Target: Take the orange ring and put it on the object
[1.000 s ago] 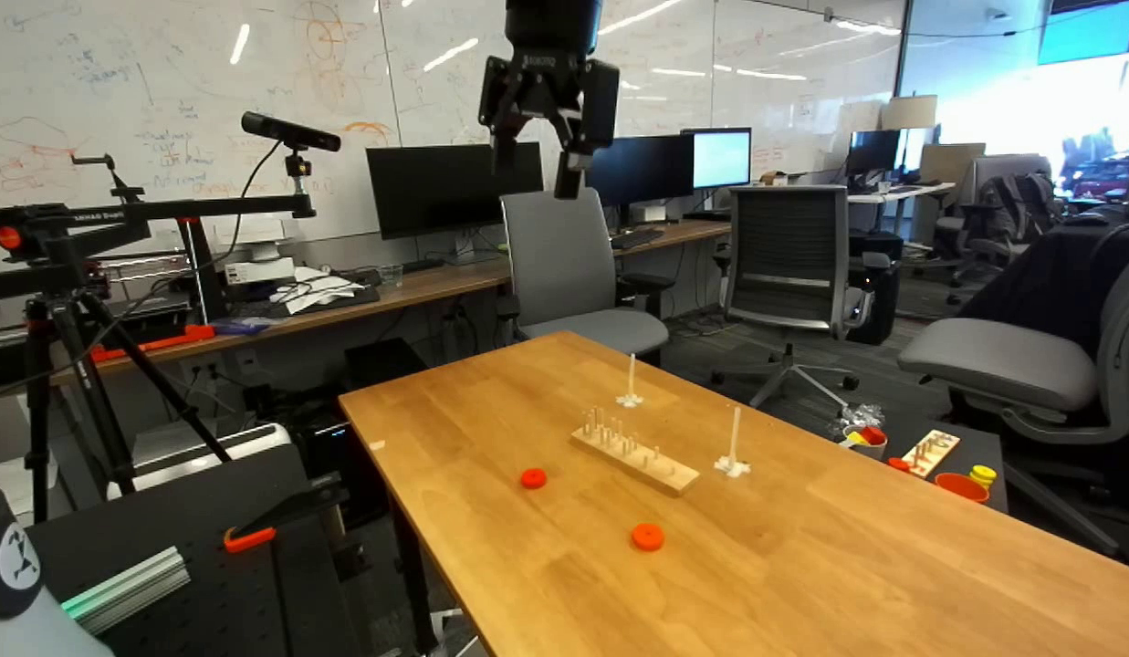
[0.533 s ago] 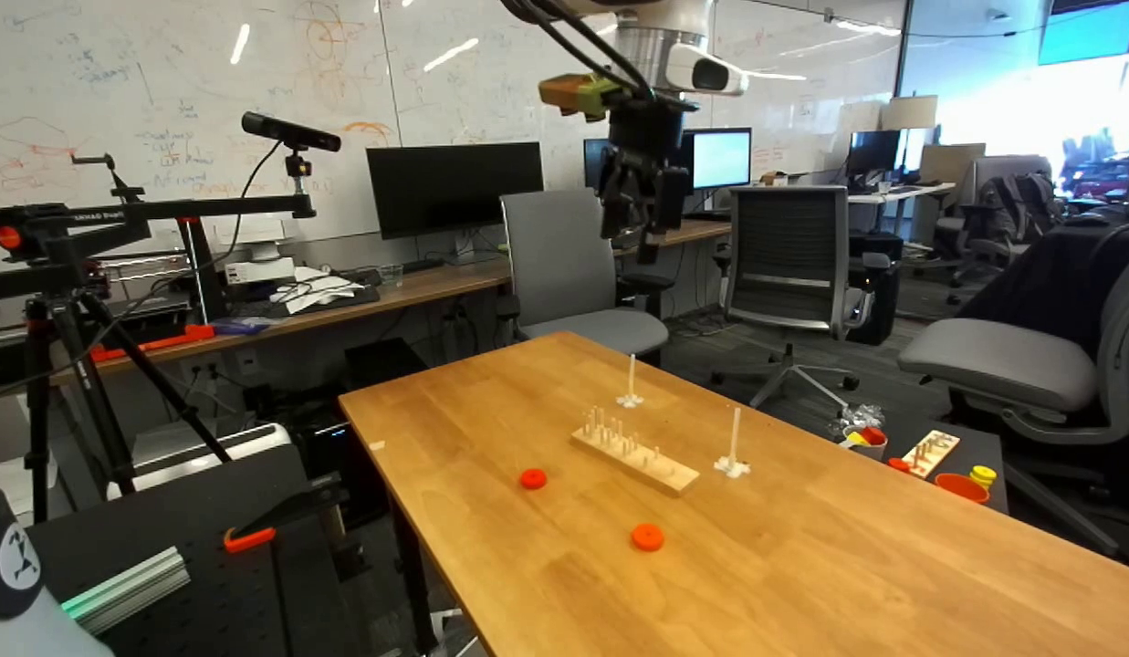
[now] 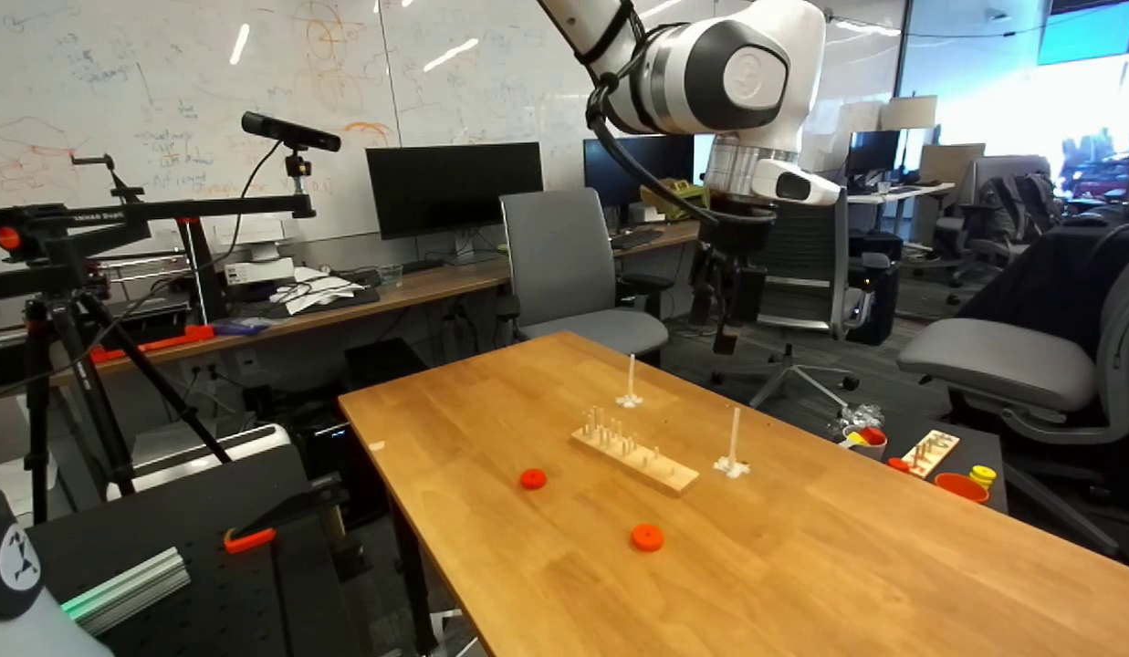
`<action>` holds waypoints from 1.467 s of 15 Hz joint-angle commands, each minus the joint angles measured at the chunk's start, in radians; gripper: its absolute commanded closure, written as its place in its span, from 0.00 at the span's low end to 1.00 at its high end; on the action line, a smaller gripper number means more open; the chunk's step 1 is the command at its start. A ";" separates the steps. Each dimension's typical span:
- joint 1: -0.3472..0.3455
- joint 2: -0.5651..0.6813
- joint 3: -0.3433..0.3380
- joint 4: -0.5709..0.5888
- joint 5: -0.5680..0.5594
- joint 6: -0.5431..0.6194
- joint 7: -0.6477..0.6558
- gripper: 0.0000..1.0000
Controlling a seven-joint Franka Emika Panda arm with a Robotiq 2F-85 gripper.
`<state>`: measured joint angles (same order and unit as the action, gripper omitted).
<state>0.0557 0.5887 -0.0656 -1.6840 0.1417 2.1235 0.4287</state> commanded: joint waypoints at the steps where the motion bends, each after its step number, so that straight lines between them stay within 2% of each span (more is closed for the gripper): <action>1: -0.002 0.008 0.002 0.014 -0.002 -0.008 0.006 0.00; 3: 0.002 0.024 0.005 0.037 -0.002 -0.029 0.012 0.00; 9: 0.003 0.198 -0.001 0.154 0.007 0.007 0.046 0.00; 17: -0.007 0.490 -0.033 0.429 -0.001 -0.074 0.119 0.00; 22: -0.008 0.593 -0.039 0.505 -0.007 -0.125 0.128 0.00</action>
<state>0.0465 1.1180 -0.0955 -1.2751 0.1418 2.0668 0.5369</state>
